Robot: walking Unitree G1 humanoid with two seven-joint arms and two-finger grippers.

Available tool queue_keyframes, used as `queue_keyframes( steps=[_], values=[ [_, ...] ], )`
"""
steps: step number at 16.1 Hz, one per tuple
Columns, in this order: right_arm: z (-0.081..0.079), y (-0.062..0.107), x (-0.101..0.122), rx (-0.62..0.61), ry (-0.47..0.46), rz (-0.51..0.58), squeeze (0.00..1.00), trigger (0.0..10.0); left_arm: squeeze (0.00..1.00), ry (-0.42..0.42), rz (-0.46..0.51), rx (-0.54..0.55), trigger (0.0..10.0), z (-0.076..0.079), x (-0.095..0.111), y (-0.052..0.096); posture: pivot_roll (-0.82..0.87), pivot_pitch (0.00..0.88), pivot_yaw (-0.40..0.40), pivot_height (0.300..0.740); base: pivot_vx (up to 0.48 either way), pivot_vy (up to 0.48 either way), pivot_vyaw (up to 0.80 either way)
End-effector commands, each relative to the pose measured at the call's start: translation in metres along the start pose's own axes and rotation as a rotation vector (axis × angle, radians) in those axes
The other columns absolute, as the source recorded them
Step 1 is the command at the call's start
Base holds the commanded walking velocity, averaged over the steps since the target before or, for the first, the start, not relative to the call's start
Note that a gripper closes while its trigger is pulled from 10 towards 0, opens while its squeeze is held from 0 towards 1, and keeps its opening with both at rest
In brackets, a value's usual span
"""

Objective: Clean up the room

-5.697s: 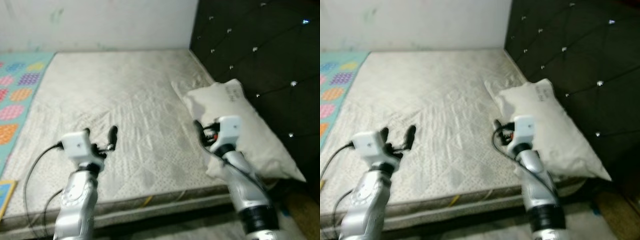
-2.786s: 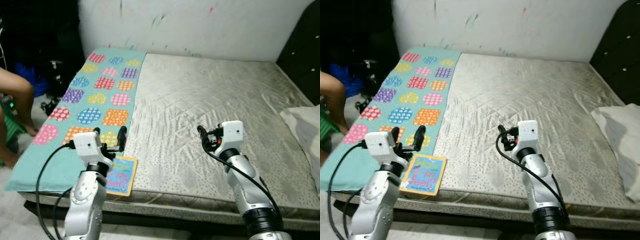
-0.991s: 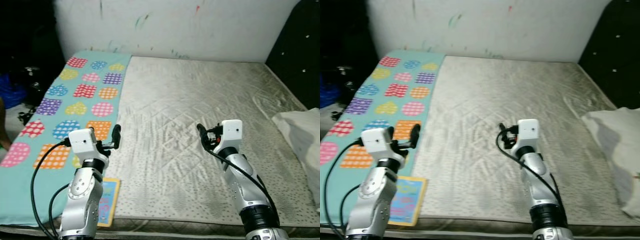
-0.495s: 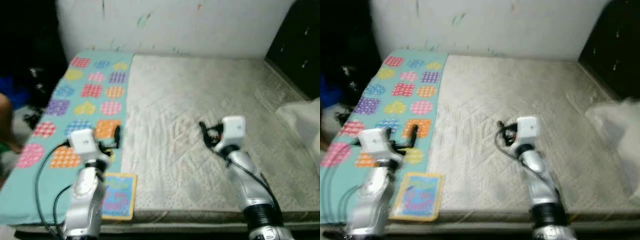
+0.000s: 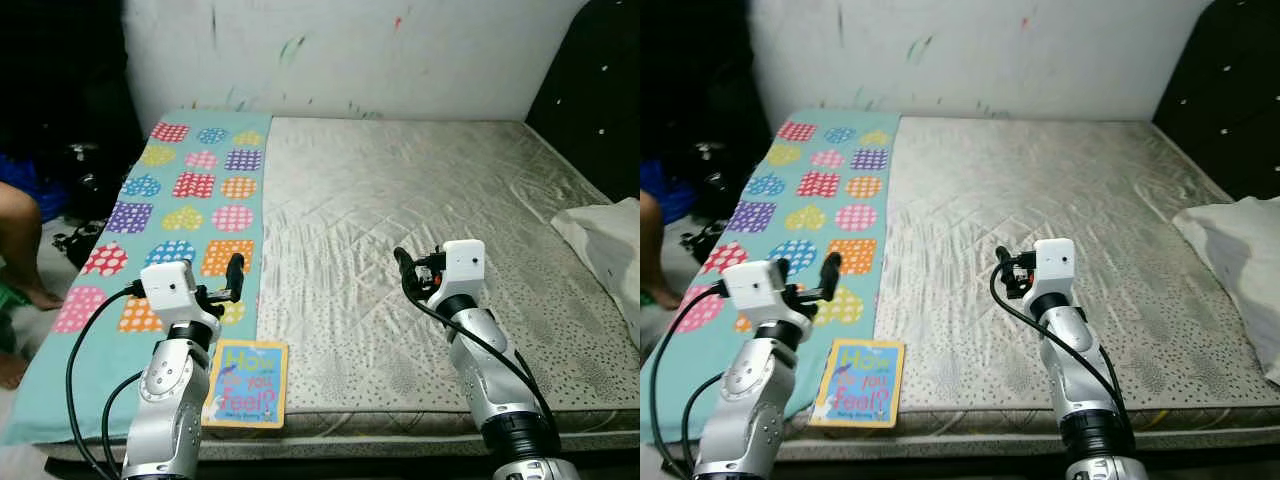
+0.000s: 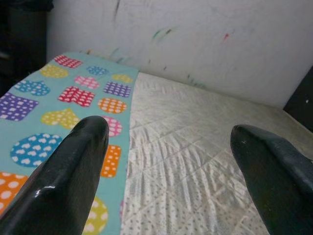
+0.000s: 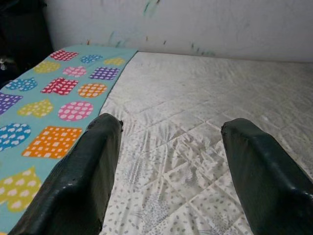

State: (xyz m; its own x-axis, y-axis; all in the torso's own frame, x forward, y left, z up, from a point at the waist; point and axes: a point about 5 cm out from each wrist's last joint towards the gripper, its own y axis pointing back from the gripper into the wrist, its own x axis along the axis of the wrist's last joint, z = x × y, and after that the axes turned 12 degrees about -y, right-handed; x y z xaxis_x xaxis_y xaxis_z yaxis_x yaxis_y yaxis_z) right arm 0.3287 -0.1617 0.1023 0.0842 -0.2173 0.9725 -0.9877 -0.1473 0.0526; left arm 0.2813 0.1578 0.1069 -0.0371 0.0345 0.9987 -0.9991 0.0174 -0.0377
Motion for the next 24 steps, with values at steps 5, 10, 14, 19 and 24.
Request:
queue_keyframes(
  steps=[5,10,14,19,24],
  values=[
    [0.012,0.014,-0.004,-0.033,-0.008,0.009,0.00,10.0,0.00,-0.117,-0.038,0.086,10.0,-0.037,-0.008,0.019,-0.01,0.018,-0.038,0.740,0.000,0.000,0.00],
    [0.017,0.022,-0.011,-0.065,-0.011,0.002,0.00,10.0,0.00,-0.129,-0.061,0.120,10.0,-0.052,-0.013,0.032,0.00,0.006,-0.041,0.740,0.000,0.000,0.00],
    [0.015,0.018,-0.004,-0.064,-0.029,0.048,1.00,10.0,0.00,-0.138,-0.050,0.095,10.0,-0.048,-0.011,0.027,0.00,0.000,-0.032,0.740,0.000,0.000,0.00],
    [0.015,0.019,-0.006,-0.071,-0.022,0.037,0.00,10.0,0.00,-0.138,-0.043,0.085,10.0,-0.047,-0.009,0.024,-0.01,0.000,-0.028,0.740,0.000,0.000,0.00],
    [0.011,0.018,-0.008,-0.044,-0.052,0.035,0.00,0.0,0.00,-0.137,-0.038,0.085,10.0,-0.046,-0.008,0.023,-0.01,0.000,-0.029,0.740,0.000,0.000,0.00]
  ],
)
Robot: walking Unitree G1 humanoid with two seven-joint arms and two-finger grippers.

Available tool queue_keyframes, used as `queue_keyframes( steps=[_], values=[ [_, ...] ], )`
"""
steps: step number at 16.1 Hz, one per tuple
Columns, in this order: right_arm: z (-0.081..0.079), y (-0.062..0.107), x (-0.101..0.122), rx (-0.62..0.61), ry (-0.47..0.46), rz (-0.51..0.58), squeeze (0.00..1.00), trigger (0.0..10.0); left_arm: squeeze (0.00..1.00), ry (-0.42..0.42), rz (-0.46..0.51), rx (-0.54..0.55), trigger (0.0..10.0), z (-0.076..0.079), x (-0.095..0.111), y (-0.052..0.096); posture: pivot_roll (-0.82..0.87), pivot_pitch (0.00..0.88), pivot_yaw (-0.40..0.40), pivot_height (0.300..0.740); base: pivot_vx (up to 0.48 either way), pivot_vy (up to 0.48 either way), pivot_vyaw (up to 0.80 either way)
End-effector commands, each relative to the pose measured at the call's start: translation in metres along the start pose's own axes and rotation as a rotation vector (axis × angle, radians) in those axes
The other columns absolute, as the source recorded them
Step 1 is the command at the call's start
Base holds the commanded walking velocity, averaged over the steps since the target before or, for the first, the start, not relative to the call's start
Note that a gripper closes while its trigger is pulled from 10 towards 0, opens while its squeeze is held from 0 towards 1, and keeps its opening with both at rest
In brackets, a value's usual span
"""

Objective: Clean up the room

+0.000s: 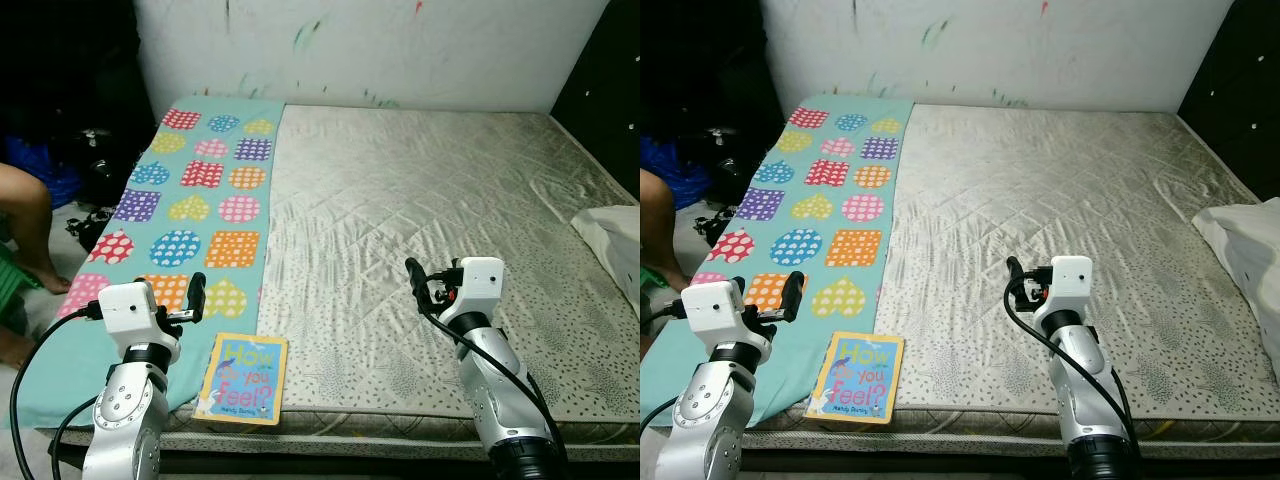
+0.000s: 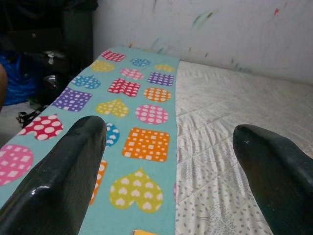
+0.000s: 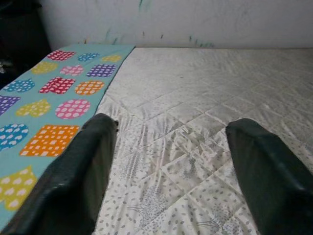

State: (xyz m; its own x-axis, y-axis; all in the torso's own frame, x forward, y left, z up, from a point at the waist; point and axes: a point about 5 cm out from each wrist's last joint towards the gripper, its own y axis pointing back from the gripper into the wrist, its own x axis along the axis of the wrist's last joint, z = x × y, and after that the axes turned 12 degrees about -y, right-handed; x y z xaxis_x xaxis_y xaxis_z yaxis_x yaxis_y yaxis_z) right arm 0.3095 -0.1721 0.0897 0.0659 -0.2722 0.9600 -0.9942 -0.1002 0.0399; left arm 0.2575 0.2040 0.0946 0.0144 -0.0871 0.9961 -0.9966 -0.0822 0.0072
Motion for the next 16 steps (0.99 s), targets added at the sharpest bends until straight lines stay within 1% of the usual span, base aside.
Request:
queue_keyframes(
  steps=[1,2,11,12,13,14,16],
  values=[
    [0.000,-0.002,0.004,-0.002,0.003,0.007,0.00,2.5,0.00,-0.013,0.011,-0.012,10.0,0.000,0.002,-0.002,-0.01,0.000,-0.028,0.740,0.000,0.000,0.00],
    [0.000,-0.003,0.003,-0.005,0.005,0.000,0.00,10.0,0.00,-0.013,0.012,-0.013,10.0,0.000,0.002,-0.003,-0.01,0.000,-0.028,0.740,0.000,0.000,0.00],
    [0.001,-0.004,0.003,-0.034,0.003,-0.009,0.00,10.0,0.00,-0.010,0.012,-0.018,10.0,0.002,0.003,-0.005,-0.01,0.000,-0.026,0.740,0.000,0.000,0.00],
    [0.001,-0.005,0.003,-0.039,0.011,-0.010,0.00,10.0,0.00,0.025,0.010,-0.012,10.0,0.003,0.003,-0.005,-0.02,0.000,-0.027,0.740,0.000,0.000,0.00],
    [0.001,-0.005,0.004,-0.045,0.021,-0.009,0.00,10.0,0.00,0.090,0.034,-0.017,10.0,0.005,0.007,-0.006,-0.02,0.000,-0.027,0.740,0.000,0.000,0.00],
    [0.001,-0.005,0.004,-0.048,0.025,-0.008,0.00,10.0,0.00,0.129,0.062,-0.032,10.0,0.007,0.012,-0.006,-0.02,0.000,-0.027,0.740,0.000,0.000,0.00],
    [0.002,-0.005,0.004,-0.051,0.024,-0.008,0.00,10.0,0.00,0.180,0.090,-0.057,10.0,0.013,0.018,-0.006,-0.02,0.000,-0.027,0.740,0.000,0.000,0.00]
  ],
)
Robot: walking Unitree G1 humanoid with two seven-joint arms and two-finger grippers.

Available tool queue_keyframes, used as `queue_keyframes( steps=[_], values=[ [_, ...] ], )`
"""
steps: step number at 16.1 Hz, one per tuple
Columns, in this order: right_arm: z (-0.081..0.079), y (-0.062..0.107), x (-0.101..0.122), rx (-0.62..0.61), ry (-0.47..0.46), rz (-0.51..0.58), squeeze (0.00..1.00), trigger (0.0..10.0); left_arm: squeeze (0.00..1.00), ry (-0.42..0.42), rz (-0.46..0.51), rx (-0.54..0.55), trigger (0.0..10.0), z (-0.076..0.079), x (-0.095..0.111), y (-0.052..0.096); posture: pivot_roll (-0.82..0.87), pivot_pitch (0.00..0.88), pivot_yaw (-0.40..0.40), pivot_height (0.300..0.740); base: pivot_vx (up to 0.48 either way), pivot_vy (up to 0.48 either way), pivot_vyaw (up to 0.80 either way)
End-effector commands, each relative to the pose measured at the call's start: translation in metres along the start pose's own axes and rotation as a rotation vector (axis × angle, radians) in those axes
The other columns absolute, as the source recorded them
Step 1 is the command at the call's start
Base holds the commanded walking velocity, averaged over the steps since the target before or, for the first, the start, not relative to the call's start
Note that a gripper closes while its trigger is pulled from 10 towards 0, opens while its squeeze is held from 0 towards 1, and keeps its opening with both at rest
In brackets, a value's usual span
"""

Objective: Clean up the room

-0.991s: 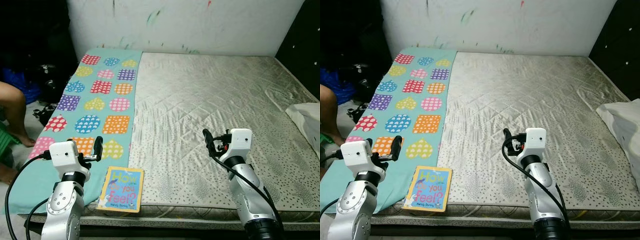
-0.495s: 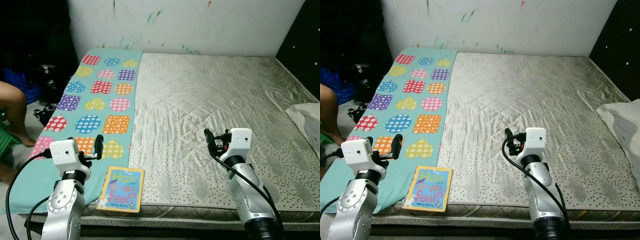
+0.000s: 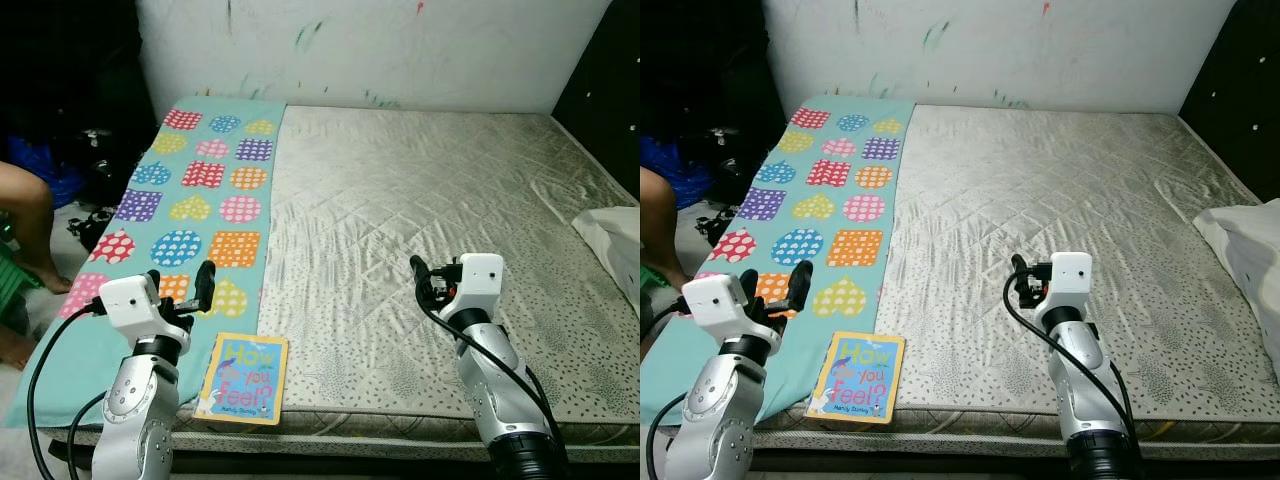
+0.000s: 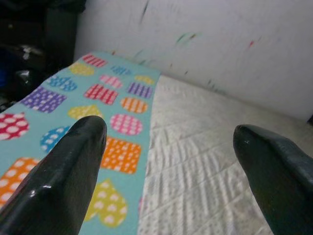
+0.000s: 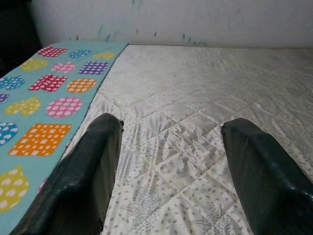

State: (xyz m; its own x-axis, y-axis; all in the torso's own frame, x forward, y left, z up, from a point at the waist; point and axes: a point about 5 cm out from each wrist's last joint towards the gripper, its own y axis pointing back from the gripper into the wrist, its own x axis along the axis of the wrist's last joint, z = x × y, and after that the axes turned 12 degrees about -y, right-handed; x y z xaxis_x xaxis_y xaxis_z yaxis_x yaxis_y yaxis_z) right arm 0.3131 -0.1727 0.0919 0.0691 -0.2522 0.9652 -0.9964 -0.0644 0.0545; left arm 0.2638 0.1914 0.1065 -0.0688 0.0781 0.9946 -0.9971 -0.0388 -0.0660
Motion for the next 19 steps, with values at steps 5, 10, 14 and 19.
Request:
queue_keyframes(
  steps=[5,10,14,19],
  values=[
    [0.001,-0.003,0.002,-0.011,0.016,-0.002,0.00,10.0,0.00,-0.202,-0.046,0.025,10.0,-0.003,-0.003,-0.005,-0.02,0.000,-0.026,0.740,0.000,0.000,0.00],
    [-0.001,-0.003,0.003,-0.001,0.038,0.003,0.00,10.0,0.00,-0.233,-0.026,-0.008,10.0,-0.001,-0.001,-0.003,-0.02,0.000,-0.026,0.740,0.000,0.000,0.00],
    [0.001,-0.002,0.006,-0.002,0.049,0.013,0.00,10.0,0.00,-0.246,-0.027,0.000,10.0,-0.002,-0.002,-0.003,-0.02,0.000,-0.025,0.740,0.000,0.000,0.00],
    [0.014,0.002,0.007,-0.031,0.077,0.016,0.00,10.0,0.00,-0.242,-0.028,0.005,10.0,-0.006,-0.003,-0.001,-0.02,0.000,-0.026,0.740,0.000,0.000,0.00]
  ],
)
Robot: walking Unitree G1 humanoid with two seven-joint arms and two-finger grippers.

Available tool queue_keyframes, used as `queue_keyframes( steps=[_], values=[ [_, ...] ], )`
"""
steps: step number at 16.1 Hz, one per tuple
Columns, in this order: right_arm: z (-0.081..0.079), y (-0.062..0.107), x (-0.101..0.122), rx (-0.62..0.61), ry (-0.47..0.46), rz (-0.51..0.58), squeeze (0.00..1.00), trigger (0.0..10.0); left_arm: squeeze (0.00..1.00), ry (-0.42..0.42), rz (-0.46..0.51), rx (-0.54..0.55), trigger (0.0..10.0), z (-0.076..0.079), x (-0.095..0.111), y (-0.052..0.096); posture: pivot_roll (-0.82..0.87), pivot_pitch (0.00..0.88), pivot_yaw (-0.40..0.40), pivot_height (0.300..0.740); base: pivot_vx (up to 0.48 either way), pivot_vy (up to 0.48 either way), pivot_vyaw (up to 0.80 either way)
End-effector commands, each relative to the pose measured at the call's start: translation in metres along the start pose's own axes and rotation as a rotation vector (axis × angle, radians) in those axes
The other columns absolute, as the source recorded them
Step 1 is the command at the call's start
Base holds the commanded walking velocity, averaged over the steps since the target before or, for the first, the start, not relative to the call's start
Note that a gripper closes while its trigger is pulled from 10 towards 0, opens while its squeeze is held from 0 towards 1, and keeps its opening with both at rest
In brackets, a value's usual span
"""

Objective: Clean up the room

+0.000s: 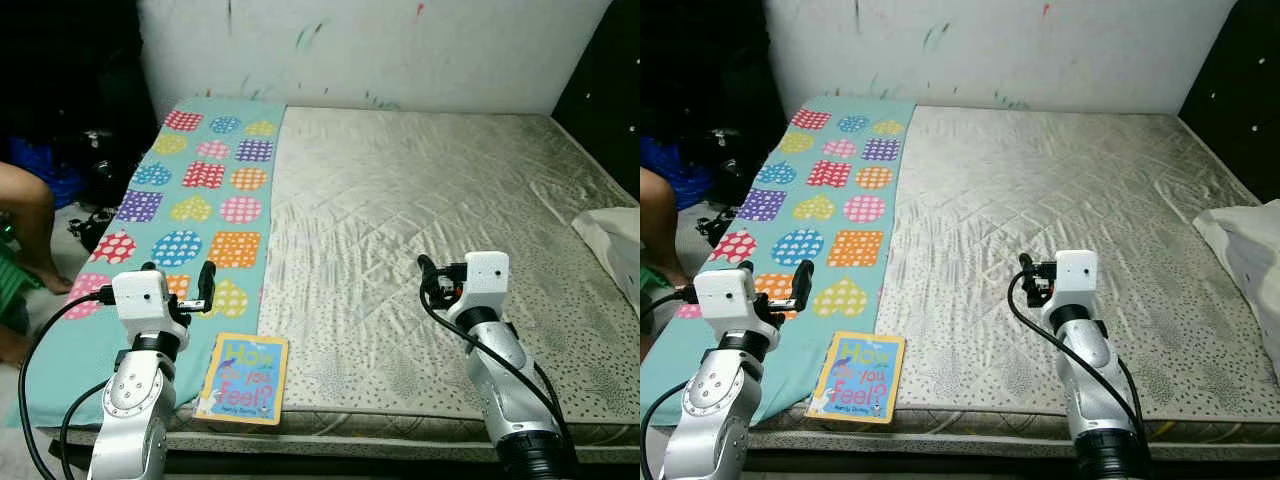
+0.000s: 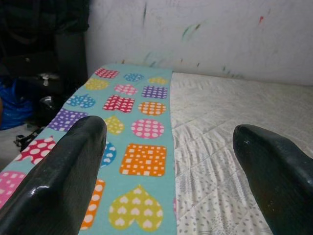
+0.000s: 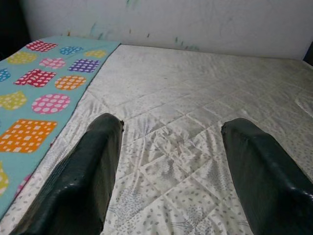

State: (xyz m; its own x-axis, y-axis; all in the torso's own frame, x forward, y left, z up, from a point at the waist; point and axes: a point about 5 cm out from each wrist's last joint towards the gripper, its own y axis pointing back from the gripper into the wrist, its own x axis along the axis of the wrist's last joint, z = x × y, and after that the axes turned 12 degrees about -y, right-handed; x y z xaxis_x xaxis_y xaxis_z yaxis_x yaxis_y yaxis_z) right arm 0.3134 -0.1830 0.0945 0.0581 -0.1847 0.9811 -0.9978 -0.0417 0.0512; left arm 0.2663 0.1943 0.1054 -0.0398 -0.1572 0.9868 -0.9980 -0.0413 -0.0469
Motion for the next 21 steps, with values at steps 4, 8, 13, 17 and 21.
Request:
queue_keyframes(
  steps=[4,8,13,17,21],
  values=[
    [0.025,0.015,0.003,-0.043,0.032,-0.001,0.00,10.0,0.00,0.009,0.000,0.008,10.0,-0.007,-0.001,0.008,-0.02,0.000,-0.025,0.740,0.000,0.000,0.00],
    [0.028,0.020,-0.003,-0.049,0.032,-0.017,0.00,10.0,0.00,0.016,-0.009,0.000,10.0,-0.009,-0.005,0.010,-0.02,0.000,-0.022,0.740,0.000,0.000,0.00],
    [0.025,0.018,-0.002,-0.043,0.027,-0.018,0.00,10.0,0.00,0.019,-0.007,-0.008,10.0,-0.008,-0.004,0.010,-0.02,0.000,-0.021,0.740,0.000,0.000,0.00],
    [0.022,0.016,-0.003,-0.030,0.033,-0.020,0.00,10.0,0.00,0.020,-0.009,-0.022,10.0,-0.006,-0.005,0.009,-0.02,0.000,-0.025,0.740,0.000,0.000,0.00],
    [0.022,0.016,-0.006,-0.049,0.002,-0.051,0.00,10.0,0.00,0.021,-0.007,-0.032,10.0,-0.005,-0.004,0.009,-0.02,0.000,-0.022,0.740,0.000,0.000,-0.20]
  ],
)
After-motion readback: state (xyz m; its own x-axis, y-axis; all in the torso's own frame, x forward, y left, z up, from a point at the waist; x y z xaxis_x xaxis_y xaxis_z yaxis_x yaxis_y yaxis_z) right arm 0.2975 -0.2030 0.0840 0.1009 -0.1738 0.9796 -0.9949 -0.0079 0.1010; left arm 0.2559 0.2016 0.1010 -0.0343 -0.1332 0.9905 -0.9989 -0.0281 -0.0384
